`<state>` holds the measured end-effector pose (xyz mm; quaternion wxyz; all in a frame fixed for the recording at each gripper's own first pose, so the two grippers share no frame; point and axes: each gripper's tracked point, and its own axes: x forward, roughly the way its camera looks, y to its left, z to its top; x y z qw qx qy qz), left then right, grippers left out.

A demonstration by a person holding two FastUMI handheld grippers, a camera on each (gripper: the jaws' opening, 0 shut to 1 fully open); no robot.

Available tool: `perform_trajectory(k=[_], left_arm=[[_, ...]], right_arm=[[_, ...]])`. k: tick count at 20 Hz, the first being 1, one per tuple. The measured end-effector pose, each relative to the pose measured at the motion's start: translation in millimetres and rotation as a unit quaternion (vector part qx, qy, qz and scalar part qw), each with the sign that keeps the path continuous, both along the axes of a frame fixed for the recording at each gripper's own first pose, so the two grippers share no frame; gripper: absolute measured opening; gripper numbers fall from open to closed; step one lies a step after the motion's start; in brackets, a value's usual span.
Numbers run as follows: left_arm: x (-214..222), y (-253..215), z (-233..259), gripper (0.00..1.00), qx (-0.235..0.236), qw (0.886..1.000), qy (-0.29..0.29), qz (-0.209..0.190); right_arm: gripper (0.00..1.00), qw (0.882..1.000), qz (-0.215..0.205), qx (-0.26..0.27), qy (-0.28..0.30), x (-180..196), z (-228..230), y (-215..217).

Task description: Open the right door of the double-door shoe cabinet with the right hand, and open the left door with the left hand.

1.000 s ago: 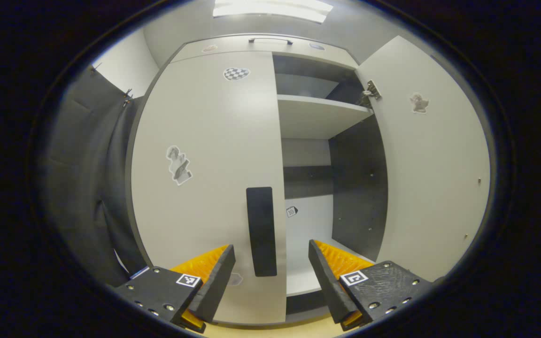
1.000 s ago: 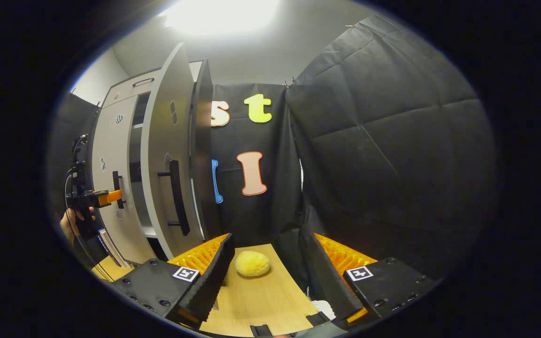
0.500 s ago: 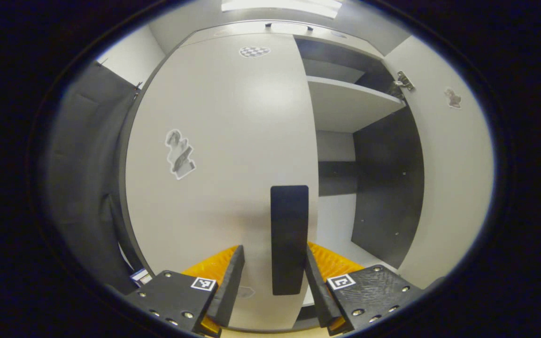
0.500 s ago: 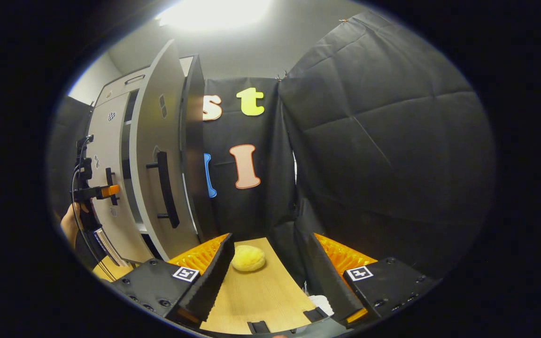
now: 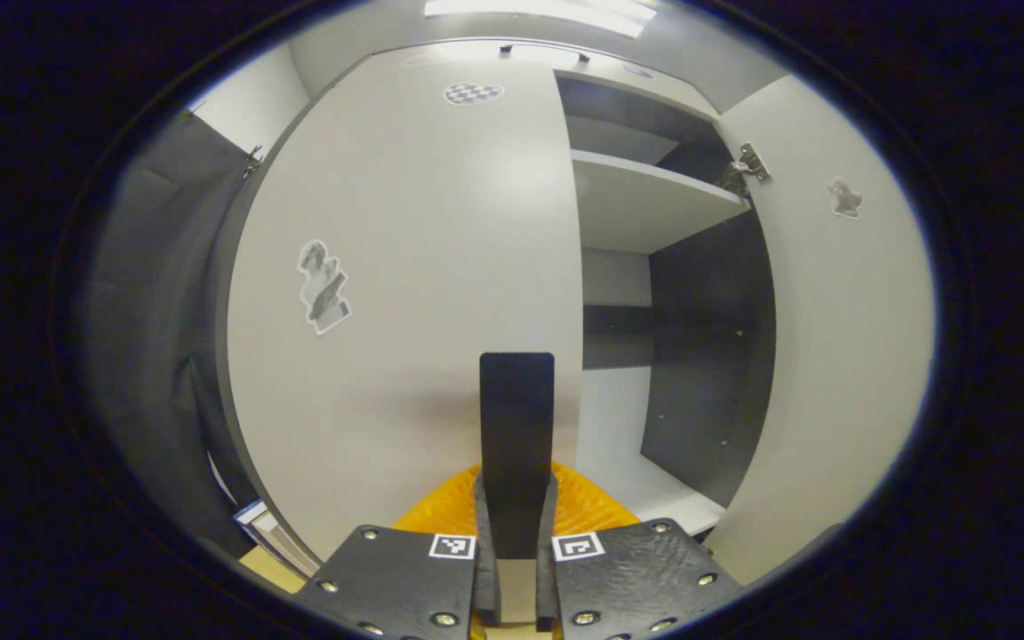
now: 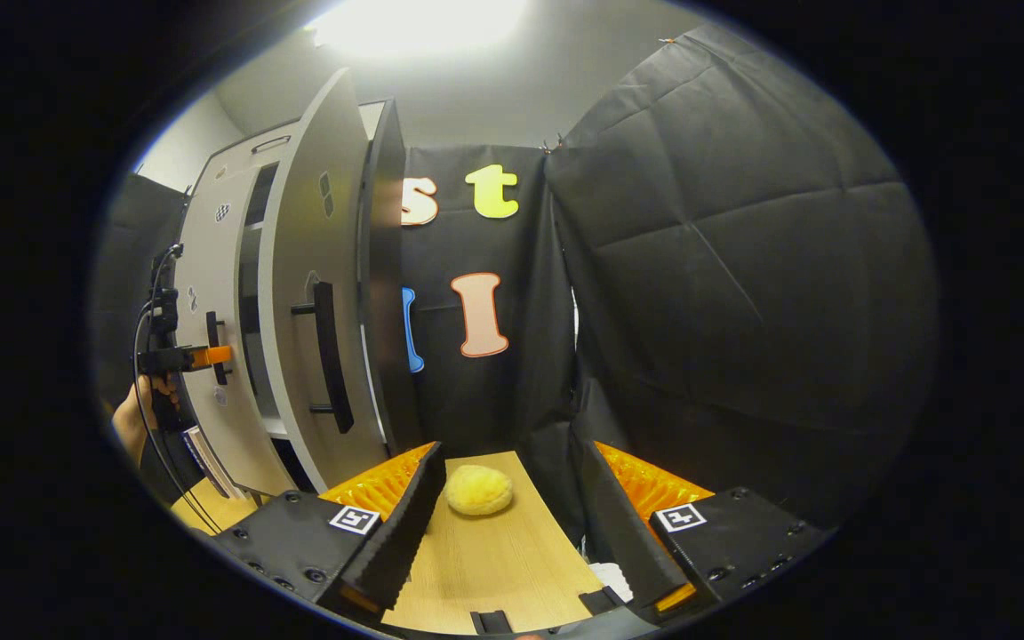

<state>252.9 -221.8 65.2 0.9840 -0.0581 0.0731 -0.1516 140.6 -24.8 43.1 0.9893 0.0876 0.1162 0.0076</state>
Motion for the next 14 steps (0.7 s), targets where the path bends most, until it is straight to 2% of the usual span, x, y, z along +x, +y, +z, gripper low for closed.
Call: perform_trajectory(k=[4, 5, 7, 8, 14], left_arm=[[-15, 7, 4, 0.18, -0.002, 1.0, -0.004, -0.015], [-20, 8, 7, 0.17, -0.001, 1.0, -0.005, -0.016], [-29, 12, 9, 0.16, 0.001, 1.0, -0.006, -0.018], [-32, 15, 10, 0.18, 0.001, 1.0, -0.006, -0.019], [-37, 27, 6, 0.17, -0.001, 1.0, -0.009, -0.029]], right_arm=[[0.96, 1.0, 0.017, 0.007, -0.002, 4, 3, 11], [0.92, 1.0, 0.022, 0.01, -0.002, 4, 3, 14], [0.92, 0.999, 0.03, 0.013, -0.005, 5, 4, 19], [0.96, 0.999, 0.034, 0.013, -0.006, 5, 5, 21], [0.97, 0.999, 0.048, 0.0, -0.012, 6, 10, 24]])
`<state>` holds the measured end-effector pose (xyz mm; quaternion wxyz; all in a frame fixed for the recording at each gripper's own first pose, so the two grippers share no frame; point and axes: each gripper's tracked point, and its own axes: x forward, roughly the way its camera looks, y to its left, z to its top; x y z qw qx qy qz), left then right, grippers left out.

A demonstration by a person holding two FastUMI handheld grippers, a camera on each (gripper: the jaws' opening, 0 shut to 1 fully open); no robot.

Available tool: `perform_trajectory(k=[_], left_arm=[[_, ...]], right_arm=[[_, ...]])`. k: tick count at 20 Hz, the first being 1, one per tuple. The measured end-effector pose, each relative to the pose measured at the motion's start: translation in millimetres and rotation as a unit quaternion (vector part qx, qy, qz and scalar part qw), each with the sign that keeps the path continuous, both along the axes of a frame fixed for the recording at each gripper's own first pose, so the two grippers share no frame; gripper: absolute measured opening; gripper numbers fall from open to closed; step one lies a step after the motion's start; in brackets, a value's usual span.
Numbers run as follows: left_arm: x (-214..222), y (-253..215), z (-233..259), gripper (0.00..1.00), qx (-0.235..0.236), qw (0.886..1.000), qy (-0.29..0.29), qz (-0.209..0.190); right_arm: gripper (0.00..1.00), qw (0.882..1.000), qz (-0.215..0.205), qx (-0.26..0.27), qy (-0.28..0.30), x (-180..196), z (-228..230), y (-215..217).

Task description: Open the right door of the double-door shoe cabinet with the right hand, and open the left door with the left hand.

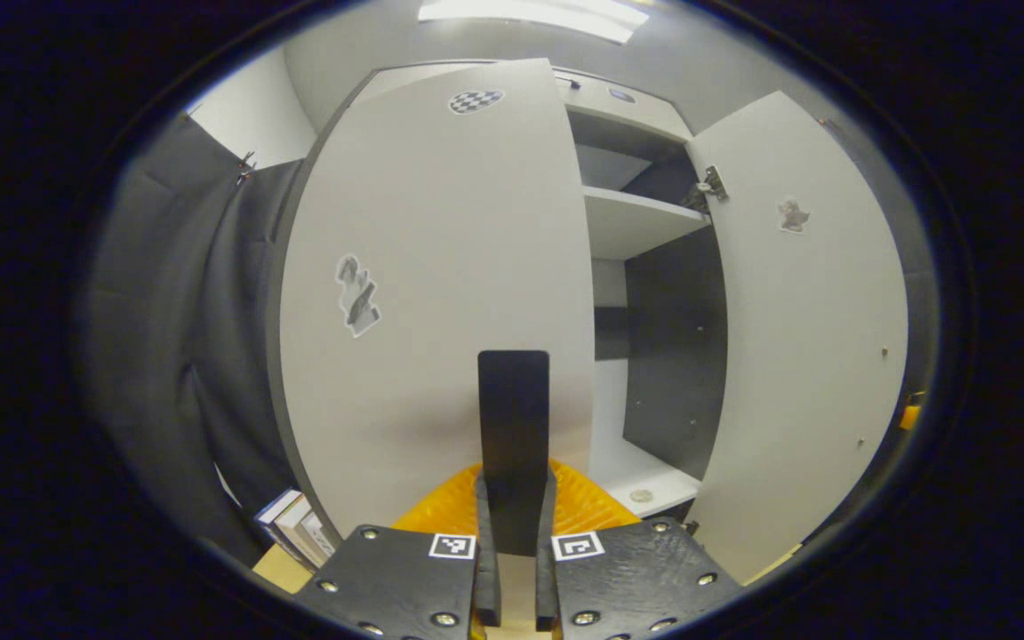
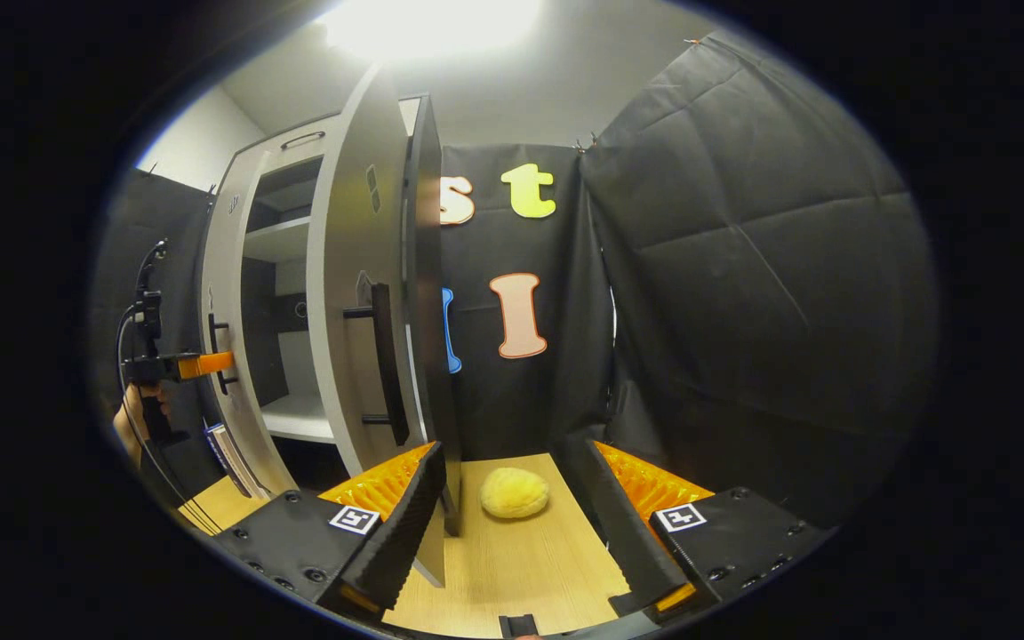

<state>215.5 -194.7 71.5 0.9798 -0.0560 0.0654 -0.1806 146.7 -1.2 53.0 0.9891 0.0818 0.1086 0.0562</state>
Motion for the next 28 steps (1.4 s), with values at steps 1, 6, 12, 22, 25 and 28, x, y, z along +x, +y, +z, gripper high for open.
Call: perform_trajectory(k=[1, 6, 12, 22, 25, 28], left_arm=[[-1, 1, -1, 0.17, 0.0, 1.0, 0.0, -0.004], [-11, 13, 0, 0.18, -0.005, 1.0, -0.002, -0.014], [-24, 31, -2, 0.18, -0.01, 1.0, -0.005, -0.02], [-58, 93, -4, 0.14, -0.02, 0.999, -0.007, -0.025], [-63, 101, -4, 0.15, -0.015, 0.999, -0.011, -0.028], [-66, 110, -4, 0.16, -0.02, 0.999, -0.011, -0.032]], right_arm=[[0.97, 1.0, 0.0, 0.0, -0.002, -1, 0, 2], [0.92, 1.0, 0.006, 0.008, -0.01, -5, 7, 11], [0.97, 1.0, 0.009, 0.001, -0.019, -7, 13, 21], [0.97, 1.0, 0.017, -0.01, -0.019, -14, 18, 37], [0.97, 1.0, 0.013, -0.009, -0.018, -18, 19, 42], [0.97, 1.0, 0.01, -0.011, -0.02, -24, 22, 48]])
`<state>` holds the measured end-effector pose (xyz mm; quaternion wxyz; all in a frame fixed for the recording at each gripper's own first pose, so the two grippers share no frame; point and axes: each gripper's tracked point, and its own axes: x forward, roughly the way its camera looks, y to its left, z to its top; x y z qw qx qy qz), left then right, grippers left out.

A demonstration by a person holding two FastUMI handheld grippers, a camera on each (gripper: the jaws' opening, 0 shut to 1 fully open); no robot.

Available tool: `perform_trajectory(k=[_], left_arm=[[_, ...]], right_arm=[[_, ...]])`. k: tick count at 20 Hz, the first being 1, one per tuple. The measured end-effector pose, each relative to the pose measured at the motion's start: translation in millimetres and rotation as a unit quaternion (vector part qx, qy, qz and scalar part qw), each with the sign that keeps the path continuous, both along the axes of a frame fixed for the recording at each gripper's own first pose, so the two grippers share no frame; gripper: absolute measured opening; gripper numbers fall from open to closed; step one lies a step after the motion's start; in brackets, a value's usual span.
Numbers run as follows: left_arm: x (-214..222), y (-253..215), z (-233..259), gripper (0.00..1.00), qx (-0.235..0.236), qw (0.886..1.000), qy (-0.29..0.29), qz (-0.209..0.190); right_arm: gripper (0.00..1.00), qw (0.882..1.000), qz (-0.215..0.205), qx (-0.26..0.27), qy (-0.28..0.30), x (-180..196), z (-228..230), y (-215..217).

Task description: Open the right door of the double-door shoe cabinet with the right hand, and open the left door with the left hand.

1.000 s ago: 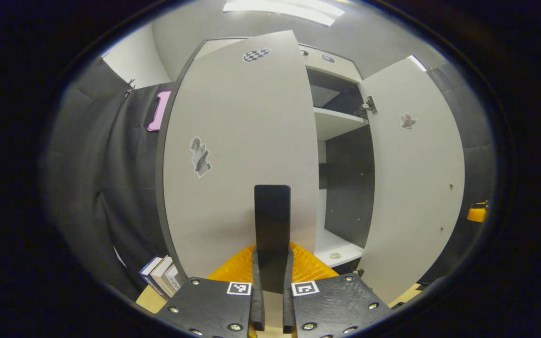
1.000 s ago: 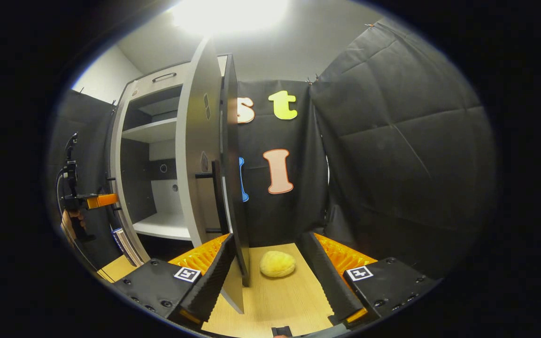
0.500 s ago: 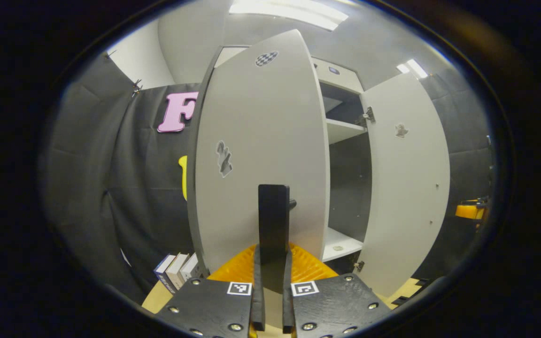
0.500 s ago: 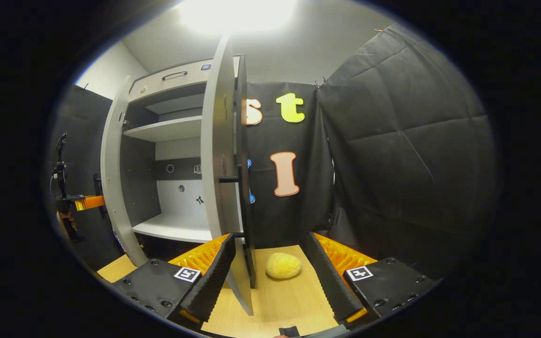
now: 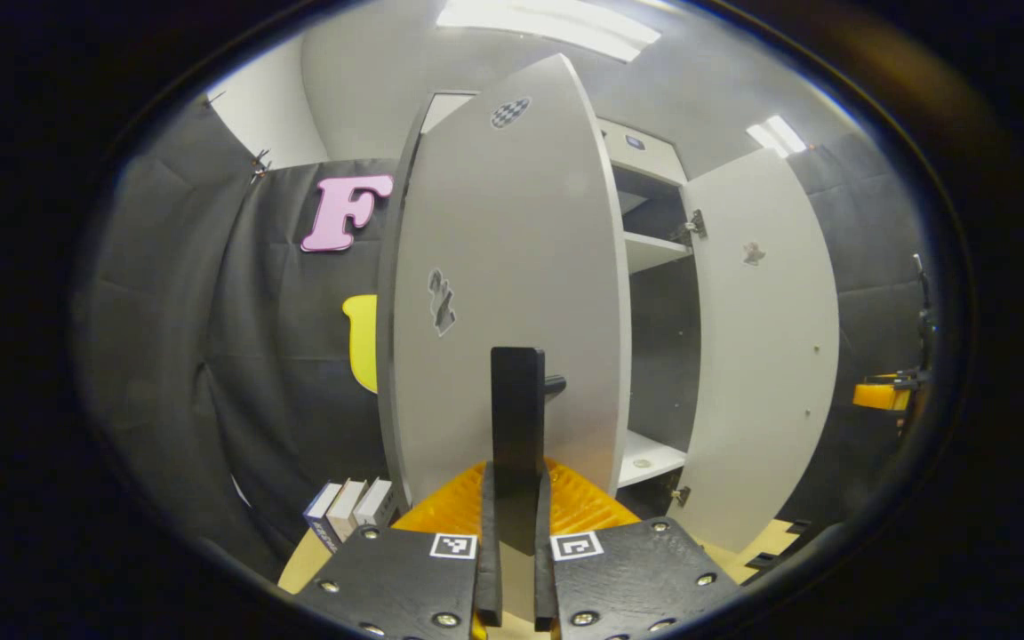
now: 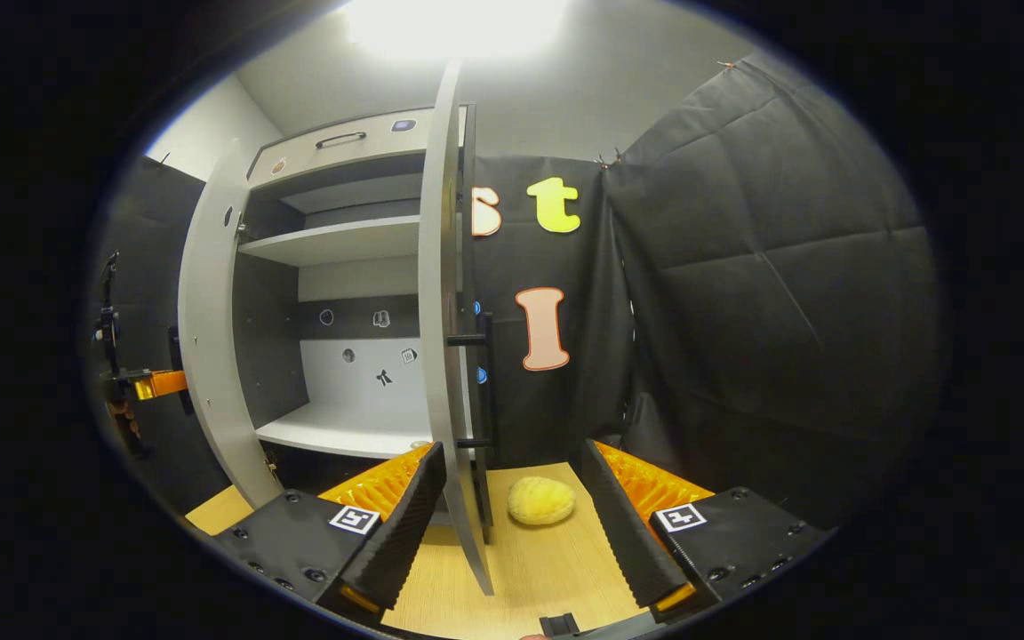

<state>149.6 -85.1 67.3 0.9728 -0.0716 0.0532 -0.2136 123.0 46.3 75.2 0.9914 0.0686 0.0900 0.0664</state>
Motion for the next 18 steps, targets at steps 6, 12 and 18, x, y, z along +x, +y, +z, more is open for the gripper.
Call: perform_trajectory(k=[6, 12, 18], left_arm=[[-5, 31, -5, 0.15, -0.001, 1.0, -0.001, 0.003], [-2, 98, -21, 0.15, 0.008, 0.999, 0.009, 0.043], [2, 129, -19, 0.02, -0.009, 0.999, -0.006, 0.037]], right_arm=[[0.97, 1.0, 0.005, -0.013, 0.002, -9, 2, 20], [0.96, 1.0, 0.002, -0.027, -0.007, -21, 9, 48], [0.97, 0.999, -0.005, -0.035, -0.002, -36, 16, 74]])
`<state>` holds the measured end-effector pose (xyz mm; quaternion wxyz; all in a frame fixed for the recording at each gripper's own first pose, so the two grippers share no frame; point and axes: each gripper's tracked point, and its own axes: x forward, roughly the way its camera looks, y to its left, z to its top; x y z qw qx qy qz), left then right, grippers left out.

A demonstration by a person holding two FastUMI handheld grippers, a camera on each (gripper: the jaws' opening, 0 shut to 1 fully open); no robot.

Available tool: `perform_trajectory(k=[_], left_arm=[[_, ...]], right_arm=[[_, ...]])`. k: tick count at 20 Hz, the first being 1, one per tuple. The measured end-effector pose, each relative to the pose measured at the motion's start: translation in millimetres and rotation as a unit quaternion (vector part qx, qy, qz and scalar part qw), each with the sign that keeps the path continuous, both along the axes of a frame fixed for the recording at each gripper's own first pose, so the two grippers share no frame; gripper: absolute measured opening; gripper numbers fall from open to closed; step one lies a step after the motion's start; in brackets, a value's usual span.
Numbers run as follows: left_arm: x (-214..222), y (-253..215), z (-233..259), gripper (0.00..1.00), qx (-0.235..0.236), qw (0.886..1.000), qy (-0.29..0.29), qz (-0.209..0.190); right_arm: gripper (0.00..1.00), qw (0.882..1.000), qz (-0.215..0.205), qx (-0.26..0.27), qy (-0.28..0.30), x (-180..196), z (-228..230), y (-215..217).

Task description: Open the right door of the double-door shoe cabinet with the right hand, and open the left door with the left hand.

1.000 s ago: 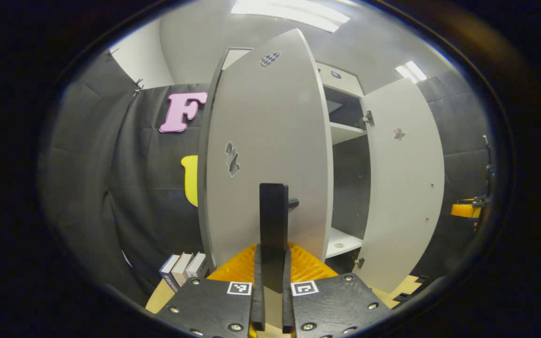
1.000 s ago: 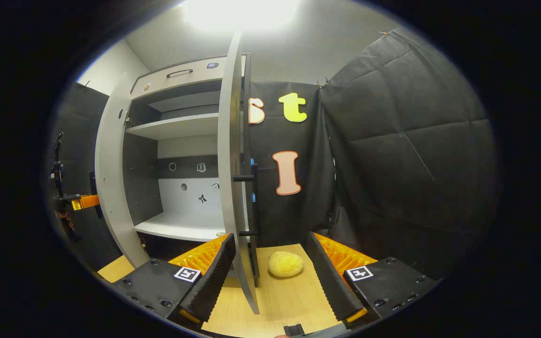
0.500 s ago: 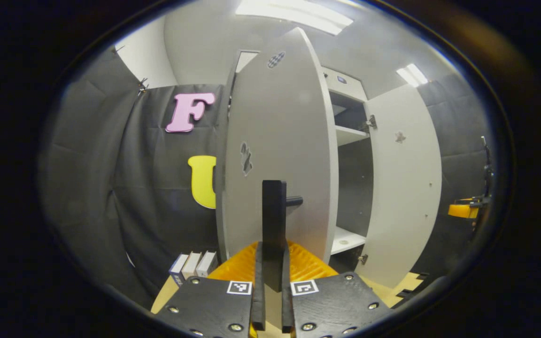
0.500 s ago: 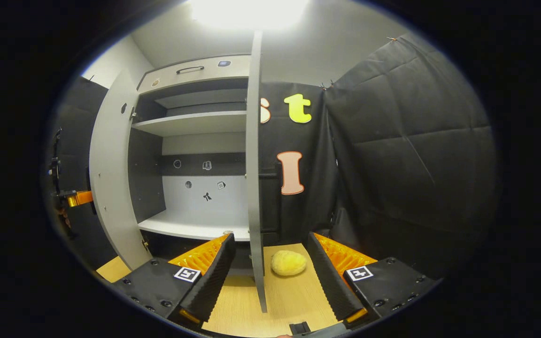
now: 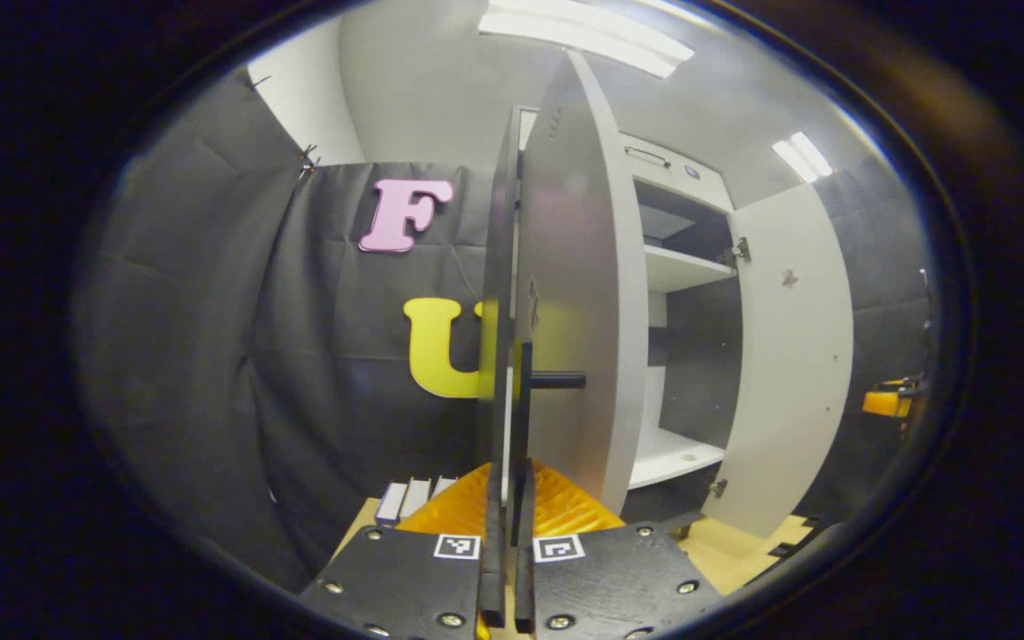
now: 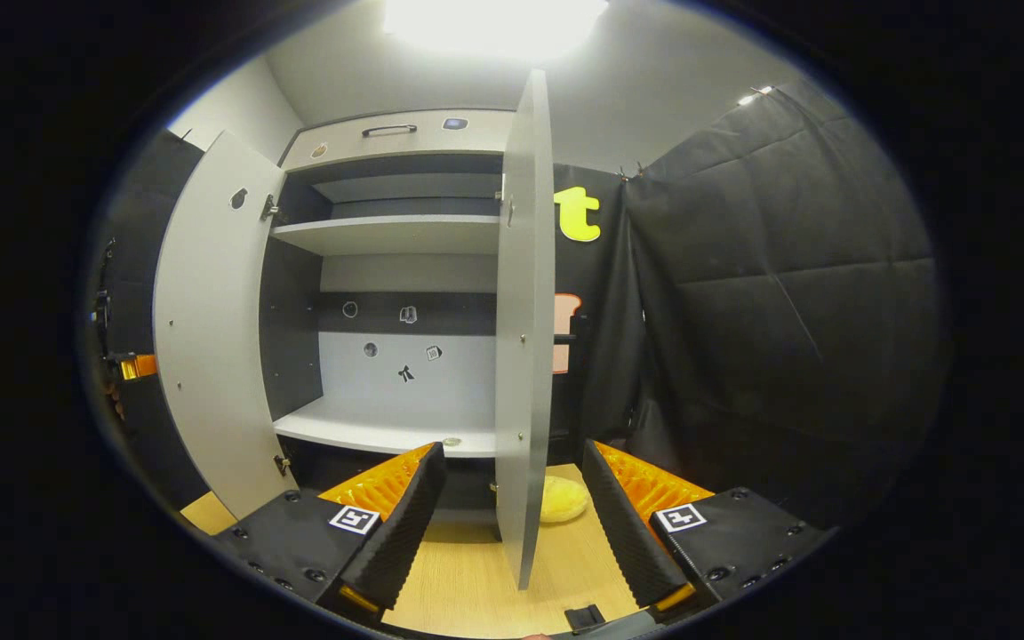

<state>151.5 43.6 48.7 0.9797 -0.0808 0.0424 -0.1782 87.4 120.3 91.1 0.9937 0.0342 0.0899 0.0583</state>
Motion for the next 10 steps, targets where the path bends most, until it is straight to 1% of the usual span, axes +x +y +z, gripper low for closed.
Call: perform_trajectory(k=[1, 2, 4, 6, 10], left_arm=[[-2, 5, -2, 0.02, 0.013, 1.0, -0.006, -0.002], [-3, 2, -2, 0.07, 0.02, 1.0, -0.011, -0.003], [-12, 4, -8, 0.07, 0.038, 0.999, -0.006, 0.004], [-27, 1, -9, 0.07, 0.033, 0.999, -0.001, 0.006], [-57, 2, 2, 0.07, 0.031, 0.999, -0.002, 0.034]], right_arm=[[0.92, 1.0, -0.001, -0.002, 0.0, -3, 2, 8], [0.97, 1.0, 0.001, -0.004, -0.001, -5, 4, 14], [0.97, 1.0, 0.008, -0.007, -0.003, -10, 5, 21], [0.99, 1.0, 0.018, -0.005, -0.009, -15, 9, 24], [0.99, 0.999, 0.036, -0.003, -0.025, -20, 15, 21]])
